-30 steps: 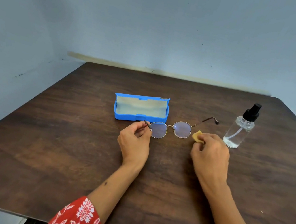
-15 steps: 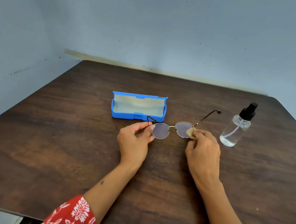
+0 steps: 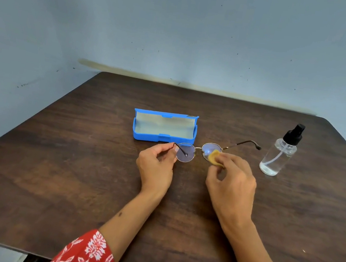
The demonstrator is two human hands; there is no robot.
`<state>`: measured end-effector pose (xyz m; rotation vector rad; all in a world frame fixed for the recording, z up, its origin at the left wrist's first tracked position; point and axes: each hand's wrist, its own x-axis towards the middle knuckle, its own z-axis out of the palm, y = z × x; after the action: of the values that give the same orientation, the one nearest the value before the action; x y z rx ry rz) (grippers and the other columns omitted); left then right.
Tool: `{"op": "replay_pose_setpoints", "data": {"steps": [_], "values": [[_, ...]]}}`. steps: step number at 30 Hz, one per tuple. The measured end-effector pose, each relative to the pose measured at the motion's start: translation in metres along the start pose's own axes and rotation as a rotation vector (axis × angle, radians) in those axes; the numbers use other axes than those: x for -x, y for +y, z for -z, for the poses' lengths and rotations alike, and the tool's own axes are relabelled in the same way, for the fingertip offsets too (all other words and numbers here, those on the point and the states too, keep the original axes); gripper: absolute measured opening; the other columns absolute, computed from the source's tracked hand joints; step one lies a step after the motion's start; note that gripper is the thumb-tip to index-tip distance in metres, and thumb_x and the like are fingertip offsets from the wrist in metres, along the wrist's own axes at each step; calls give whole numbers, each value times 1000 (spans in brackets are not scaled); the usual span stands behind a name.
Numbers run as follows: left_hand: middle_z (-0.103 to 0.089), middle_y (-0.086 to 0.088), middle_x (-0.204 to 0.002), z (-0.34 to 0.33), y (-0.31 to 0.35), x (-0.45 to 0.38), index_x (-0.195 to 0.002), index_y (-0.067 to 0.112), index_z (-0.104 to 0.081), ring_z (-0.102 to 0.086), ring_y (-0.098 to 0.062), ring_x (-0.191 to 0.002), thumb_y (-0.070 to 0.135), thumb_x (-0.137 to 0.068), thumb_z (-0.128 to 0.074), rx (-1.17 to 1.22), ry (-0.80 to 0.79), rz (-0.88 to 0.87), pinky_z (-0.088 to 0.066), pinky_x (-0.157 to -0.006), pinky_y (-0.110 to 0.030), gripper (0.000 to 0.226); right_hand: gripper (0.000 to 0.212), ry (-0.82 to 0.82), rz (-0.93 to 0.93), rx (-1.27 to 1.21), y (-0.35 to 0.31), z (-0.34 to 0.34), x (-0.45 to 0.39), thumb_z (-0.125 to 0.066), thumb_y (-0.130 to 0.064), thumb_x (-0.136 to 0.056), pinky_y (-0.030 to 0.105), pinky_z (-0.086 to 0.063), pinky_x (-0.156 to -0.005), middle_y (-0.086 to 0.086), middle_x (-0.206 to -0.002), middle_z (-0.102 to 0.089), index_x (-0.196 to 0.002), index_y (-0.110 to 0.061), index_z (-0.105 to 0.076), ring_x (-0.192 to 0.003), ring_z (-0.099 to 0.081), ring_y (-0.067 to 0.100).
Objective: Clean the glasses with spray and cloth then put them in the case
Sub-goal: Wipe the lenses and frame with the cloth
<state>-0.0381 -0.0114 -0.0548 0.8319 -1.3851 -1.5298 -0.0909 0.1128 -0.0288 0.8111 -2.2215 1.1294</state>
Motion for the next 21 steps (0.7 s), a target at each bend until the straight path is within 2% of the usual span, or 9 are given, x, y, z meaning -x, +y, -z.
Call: {"op": "replay_pose_setpoints", "data": {"steps": [3, 5, 8, 10, 11, 13, 15, 19, 21], "values": [[-74, -9, -90, -1, 1, 1, -96, 3, -72, -70, -21, -85, 3, -80, -70, -56, -29, -31, -56, -85, -46, 16, 28, -106, 283, -9, -9, -8, 7, -69, 10, -63, 27, -48, -78, 12, -93, -70, -90, 1, -72, -86, -68, 27], [-74, -8, -90, -1, 2, 2, -96, 3, -73, -71, -17, -83, 3, -81, -69, -68, -62, -53, -56, -84, -44, 15, 32, -224, 382, 67, -15, -13, 9, -59, 6, -71, 29, -52, -79, 12, -100, -69, -101, 2, -70, -92, -67, 27], [-74, -8, -91, 0, 5, 5, -96, 4, -73, -71, -17, -86, 3, -82, -68, -103, -65, -91, -56, -85, -42, 14, 38, -335, 401, 157, -18, -15, 10, -47, -2, -77, 27, -58, -71, 11, -104, -69, -109, 1, -68, -94, -67, 26], [-74, -8, -91, 0, 7, 6, -96, 4, -73, -70, -17, -87, 3, -83, -68, -115, -61, -105, -56, -86, -42, 15, 41, -349, 444, 185, -17, -13, 10, -41, -7, -79, 27, -57, -72, 9, -101, -69, -107, 0, -69, -91, -67, 24], [-74, -7, -91, 0, 8, 6, -96, 4, -73, -70, -16, -87, 3, -82, -68, -120, -63, -108, -56, -85, -42, 15, 38, -338, 455, 197, -15, -13, 9, -43, -6, -78, 27, -57, -72, 9, -100, -70, -106, 0, -69, -90, -67, 24], [-74, -2, -89, -1, 9, 7, -96, 9, -74, -70, -9, -85, 3, -81, -69, -149, -70, -122, -57, -84, -38, 16, 31, -312, 420, 223, -13, -12, 6, -61, 3, -72, 27, -58, -67, 11, -97, -70, -102, 1, -70, -90, -68, 24], [-74, 4, -88, 0, 10, 8, -96, 13, -74, -69, -3, -83, 4, -80, -71, -186, -75, -148, -57, -83, -34, 19, 38, -306, 355, 246, -13, -12, 4, -73, 8, -63, 26, -57, -65, 12, -97, -70, -100, 2, -70, -90, -68, 25], [-74, 0, -89, 0, 11, 7, -95, 11, -74, -70, -9, -85, 4, -81, -70, -165, -62, -141, -56, -85, -38, 17, 32, -309, 450, 229, -14, -13, 11, -68, 2, -64, 28, -57, -65, 10, -89, -70, -95, 0, -71, -81, -68, 27], [-74, -1, -88, 0, 10, 7, -95, 11, -74, -70, -9, -83, 3, -81, -70, -156, -61, -130, -57, -84, -38, 17, 30, -312, 437, 237, -14, -13, 10, -67, 2, -63, 29, -57, -61, 10, -87, -70, -93, 0, -72, -79, -68, 27]]}}
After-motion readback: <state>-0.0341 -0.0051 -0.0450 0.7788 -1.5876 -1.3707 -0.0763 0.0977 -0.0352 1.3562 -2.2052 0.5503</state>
